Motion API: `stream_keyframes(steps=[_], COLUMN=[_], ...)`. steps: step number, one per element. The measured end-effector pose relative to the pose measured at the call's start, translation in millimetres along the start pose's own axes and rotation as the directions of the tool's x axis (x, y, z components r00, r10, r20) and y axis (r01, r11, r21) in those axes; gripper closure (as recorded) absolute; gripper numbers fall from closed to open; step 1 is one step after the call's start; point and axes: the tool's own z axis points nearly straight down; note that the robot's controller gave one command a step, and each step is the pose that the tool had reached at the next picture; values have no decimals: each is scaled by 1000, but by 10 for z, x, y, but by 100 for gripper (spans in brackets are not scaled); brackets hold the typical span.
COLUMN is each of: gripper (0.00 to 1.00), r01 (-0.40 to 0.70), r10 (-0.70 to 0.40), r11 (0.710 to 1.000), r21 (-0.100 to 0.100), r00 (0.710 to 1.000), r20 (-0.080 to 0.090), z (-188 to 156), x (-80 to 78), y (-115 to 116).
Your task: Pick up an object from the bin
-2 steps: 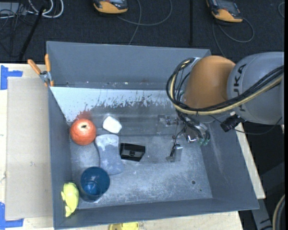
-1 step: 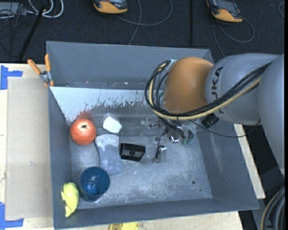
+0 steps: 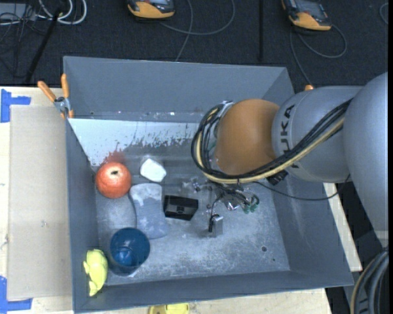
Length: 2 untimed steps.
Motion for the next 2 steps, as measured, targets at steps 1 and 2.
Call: stream_keyframes(steps=[1,2], gripper=[0,100], r01=[-54,-44], r10=[54,44], r11=[999,999], r21=[4,3], r00=[999,999], r20=[-6,11], z=[125,93], x=[7,-265], y=[1,505])
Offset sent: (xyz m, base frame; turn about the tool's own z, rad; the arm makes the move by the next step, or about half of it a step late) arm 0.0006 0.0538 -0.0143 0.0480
